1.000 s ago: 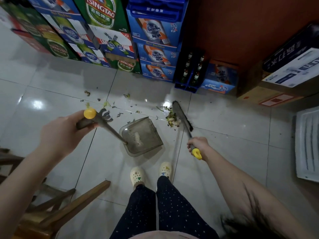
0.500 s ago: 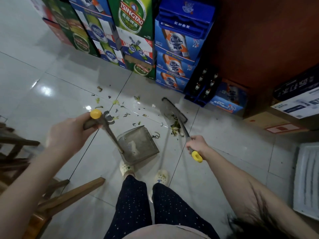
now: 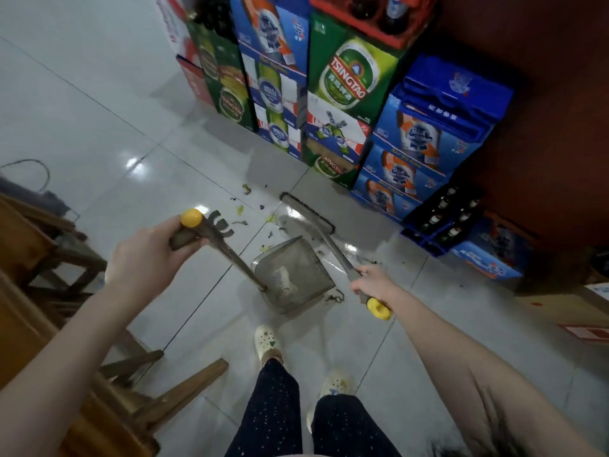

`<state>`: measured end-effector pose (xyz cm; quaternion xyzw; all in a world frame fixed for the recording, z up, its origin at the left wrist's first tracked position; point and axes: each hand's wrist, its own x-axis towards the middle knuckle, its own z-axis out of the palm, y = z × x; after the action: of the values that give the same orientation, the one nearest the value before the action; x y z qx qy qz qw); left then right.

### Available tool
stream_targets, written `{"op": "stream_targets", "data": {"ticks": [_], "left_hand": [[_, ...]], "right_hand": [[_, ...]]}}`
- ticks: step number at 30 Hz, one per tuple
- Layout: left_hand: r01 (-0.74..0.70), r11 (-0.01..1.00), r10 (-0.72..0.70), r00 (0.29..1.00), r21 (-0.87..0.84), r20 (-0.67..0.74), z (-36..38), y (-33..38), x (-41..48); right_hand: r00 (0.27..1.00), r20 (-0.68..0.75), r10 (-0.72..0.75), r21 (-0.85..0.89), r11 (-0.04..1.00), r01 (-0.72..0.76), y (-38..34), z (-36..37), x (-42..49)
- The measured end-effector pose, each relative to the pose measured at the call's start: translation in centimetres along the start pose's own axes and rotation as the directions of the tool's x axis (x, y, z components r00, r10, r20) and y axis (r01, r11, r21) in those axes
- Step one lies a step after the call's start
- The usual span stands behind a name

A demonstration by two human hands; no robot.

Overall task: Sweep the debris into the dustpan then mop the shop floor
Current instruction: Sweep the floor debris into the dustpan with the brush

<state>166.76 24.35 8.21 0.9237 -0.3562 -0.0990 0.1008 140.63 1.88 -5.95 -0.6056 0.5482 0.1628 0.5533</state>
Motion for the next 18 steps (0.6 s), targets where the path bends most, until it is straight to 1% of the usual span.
{"op": "stream_targets", "data": {"ticks": [3, 7, 9, 11, 13, 18], "left_hand": [[0.048, 0.999, -0.048, 0.999, 0.003, -0.020, -1.1, -3.0, 1.6], [0.136, 0.990, -0.136, 0.991, 0.017, -0.003, -1.8, -6.7, 3.2], [0.172, 0.985, -0.172, 0.985, 0.002, -0.007, -2.1, -8.8, 3.8], [0.194, 0.981, -0.194, 0.981, -0.007, -0.022, -2.3, -11.0, 4.4], [0.214, 0.977, -0.214, 0.976, 0.009, -0.035, -2.8, -13.0, 4.9], [0.239, 0.970, -0.237, 0.970, 0.041, -0.043, -3.7, -16.5, 6.5]], "right_hand": [[0.999, 0.029, -0.025, -0.056, 0.998, 0.026, -4.4, 1.6, 1.8], [0.997, 0.069, -0.043, -0.125, 0.991, 0.051, -9.3, 3.7, 4.6], [0.994, 0.092, -0.057, -0.190, 0.979, 0.073, -11.6, 4.8, 6.3], [0.990, 0.131, -0.050, -0.251, 0.964, 0.082, -13.9, 5.9, 8.0], [0.985, 0.164, -0.053, -0.275, 0.956, 0.098, -16.3, 7.1, 9.6], [0.977, 0.188, -0.099, -0.375, 0.912, 0.164, -21.8, 11.2, 13.7]]}}
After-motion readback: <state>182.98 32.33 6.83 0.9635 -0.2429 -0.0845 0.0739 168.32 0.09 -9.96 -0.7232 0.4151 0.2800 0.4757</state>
